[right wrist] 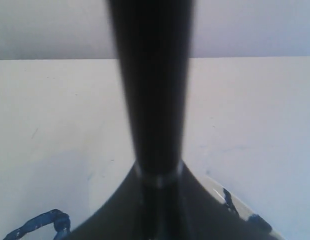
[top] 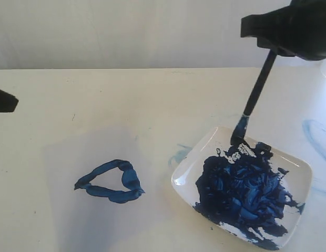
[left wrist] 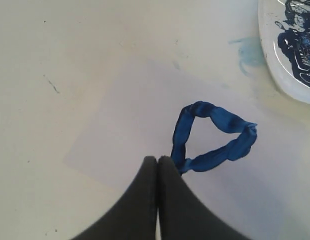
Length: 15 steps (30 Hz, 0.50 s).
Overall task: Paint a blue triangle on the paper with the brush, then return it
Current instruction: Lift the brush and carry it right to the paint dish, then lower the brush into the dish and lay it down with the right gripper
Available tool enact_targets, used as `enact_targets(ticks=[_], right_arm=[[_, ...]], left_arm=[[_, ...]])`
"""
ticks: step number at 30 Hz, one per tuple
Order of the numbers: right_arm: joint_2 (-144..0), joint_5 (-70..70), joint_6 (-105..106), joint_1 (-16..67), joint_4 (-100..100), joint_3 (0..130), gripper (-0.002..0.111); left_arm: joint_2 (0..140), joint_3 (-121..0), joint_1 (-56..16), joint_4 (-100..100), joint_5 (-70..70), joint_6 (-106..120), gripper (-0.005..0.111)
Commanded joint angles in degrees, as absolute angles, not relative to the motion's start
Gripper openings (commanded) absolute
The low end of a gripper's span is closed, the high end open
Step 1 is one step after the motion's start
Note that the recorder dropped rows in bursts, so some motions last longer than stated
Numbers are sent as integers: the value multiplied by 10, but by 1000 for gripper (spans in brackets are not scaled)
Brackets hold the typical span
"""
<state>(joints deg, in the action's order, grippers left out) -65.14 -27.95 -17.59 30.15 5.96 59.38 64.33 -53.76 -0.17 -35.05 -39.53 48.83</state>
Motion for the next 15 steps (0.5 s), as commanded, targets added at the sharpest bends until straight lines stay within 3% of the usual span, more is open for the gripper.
enact_targets(ticks=[1, 10, 15], right_arm=[[-646, -313, -183, 261, 62, 592, 0], [-649, -311, -163, 150, -57, 594, 0], [-678, -395, 31, 55, -264, 615, 0]], left_arm=[[528, -478, 0, -320, -395, 435, 0], [382, -363, -1, -332, -339, 434, 0], [373, -345, -1, -347, -312, 434, 0]])
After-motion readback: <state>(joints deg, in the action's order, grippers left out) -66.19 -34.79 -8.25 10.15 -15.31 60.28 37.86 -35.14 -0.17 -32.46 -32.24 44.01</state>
